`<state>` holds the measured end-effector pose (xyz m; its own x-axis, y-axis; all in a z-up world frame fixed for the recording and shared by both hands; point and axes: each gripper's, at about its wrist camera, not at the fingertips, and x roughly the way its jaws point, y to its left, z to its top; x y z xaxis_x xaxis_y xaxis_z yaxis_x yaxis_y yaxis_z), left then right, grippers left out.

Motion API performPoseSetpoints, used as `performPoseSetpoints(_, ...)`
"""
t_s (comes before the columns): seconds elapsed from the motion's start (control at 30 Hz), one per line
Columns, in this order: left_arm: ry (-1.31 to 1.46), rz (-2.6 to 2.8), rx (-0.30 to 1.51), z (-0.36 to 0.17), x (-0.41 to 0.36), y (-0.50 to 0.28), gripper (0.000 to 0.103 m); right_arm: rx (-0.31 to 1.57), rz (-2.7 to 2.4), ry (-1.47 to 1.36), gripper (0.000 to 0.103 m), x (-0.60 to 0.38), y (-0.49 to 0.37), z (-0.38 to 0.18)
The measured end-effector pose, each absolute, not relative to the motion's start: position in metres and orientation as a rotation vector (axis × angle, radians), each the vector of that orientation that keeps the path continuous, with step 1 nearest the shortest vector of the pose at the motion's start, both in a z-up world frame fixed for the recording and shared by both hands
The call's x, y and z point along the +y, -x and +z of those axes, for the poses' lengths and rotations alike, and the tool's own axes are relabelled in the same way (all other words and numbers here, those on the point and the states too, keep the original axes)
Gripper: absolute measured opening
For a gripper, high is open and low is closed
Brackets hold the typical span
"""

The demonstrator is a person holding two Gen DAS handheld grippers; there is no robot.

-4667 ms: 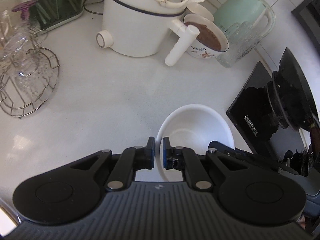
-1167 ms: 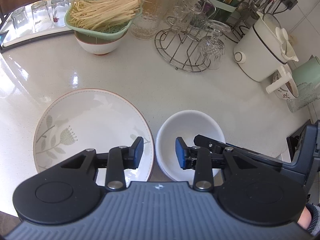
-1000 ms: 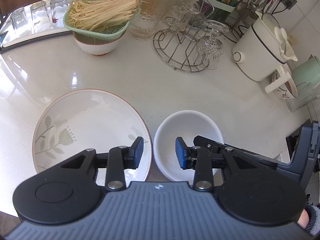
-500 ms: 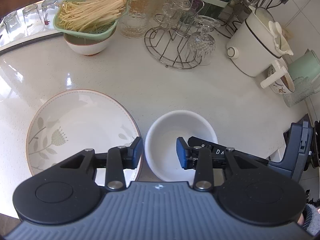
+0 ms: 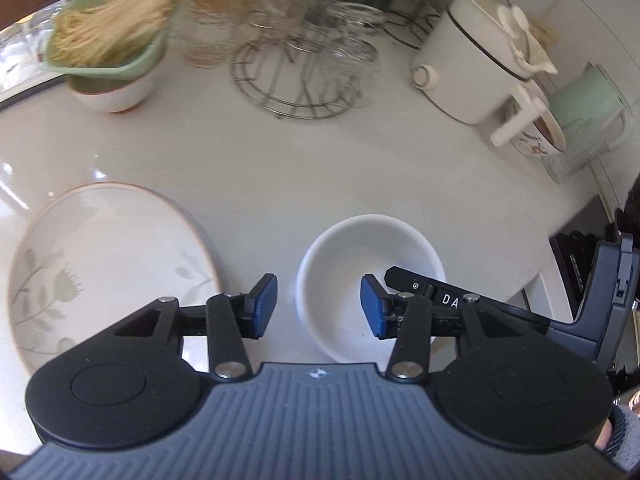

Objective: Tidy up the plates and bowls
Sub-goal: 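Close both grippers on the rim of the stacked white bowls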

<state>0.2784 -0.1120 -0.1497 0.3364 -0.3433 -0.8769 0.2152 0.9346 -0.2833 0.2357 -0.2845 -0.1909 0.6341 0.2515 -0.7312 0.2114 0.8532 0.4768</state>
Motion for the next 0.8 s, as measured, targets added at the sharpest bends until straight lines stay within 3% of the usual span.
performPoseSetpoints(0.8,0.192,-0.483,1.351,-0.222,-0.155,-0.292,0.053,0.885,-0.06,-0.645,0.02,-0.322,-0.218,-0.197)
